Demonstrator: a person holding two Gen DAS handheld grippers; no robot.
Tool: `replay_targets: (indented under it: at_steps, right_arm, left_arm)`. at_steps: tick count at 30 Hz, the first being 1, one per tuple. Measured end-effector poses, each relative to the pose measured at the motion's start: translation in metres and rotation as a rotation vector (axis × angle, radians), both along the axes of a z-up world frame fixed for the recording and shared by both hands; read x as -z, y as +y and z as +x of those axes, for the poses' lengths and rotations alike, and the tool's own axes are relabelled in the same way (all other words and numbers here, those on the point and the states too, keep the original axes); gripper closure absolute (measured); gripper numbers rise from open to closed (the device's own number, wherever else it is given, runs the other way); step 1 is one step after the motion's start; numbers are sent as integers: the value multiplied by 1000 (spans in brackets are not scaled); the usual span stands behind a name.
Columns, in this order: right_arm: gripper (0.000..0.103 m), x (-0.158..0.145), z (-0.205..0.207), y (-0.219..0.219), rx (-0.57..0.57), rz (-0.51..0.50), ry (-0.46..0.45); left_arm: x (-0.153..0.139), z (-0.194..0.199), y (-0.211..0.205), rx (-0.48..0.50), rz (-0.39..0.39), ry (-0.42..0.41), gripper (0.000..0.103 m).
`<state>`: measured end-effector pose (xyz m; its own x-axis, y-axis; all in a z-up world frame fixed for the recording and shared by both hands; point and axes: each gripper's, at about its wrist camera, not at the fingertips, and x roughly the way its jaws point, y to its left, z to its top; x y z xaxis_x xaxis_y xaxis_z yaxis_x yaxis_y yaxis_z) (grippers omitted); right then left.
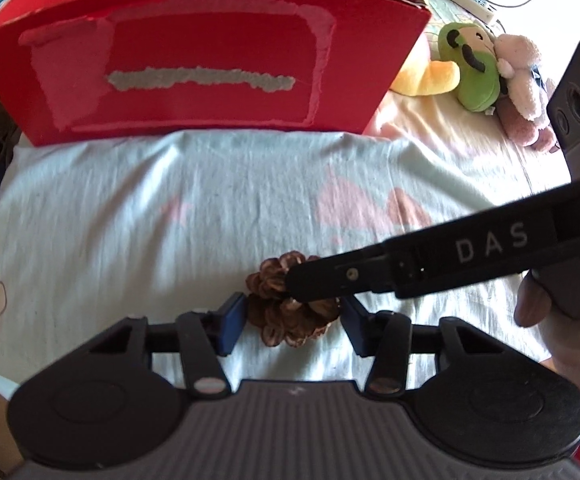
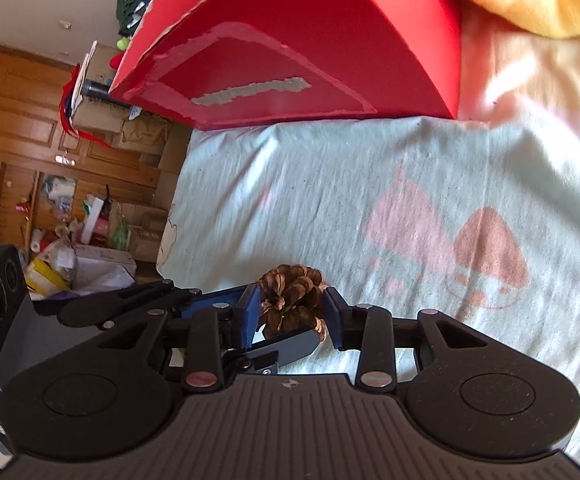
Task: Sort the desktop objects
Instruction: 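Close the left gripper on the pine cone while the right gripper grips it too, then lift the pine cone with both grippers and carry it over the red box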
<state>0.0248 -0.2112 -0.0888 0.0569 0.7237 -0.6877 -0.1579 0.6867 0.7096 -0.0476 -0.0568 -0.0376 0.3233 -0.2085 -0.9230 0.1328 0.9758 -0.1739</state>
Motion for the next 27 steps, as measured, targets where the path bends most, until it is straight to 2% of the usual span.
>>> replay_targets:
  at_steps: [2, 5, 9, 17, 22, 24, 27]
  right_arm:
    - [69, 0, 1, -6, 8, 2, 5]
    - [69, -4, 1, -21, 31, 9, 2]
    - [69, -21, -2, -46, 79, -2, -50]
    - [69, -79, -3, -99, 233, -21, -209]
    - [69, -124, 10, -96, 285, -43, -358]
    - [69, -140, 20, -84, 285, -58, -411]
    - [69, -160, 37, -61, 274, -85, -485]
  left_arm:
    - [0, 2, -2, 9, -6, 6, 52]
    - [-5, 5, -12, 37, -13, -7, 53]
    - [-20, 12, -35, 111, -25, -51, 53]
    - [-72, 35, -83, 275, -30, -227, 53]
    - [-116, 58, -83, 328, -38, -348, 53]
    - [-133, 71, -75, 341, -54, -383, 54]
    - [-150, 89, -60, 344, -23, -432, 54]
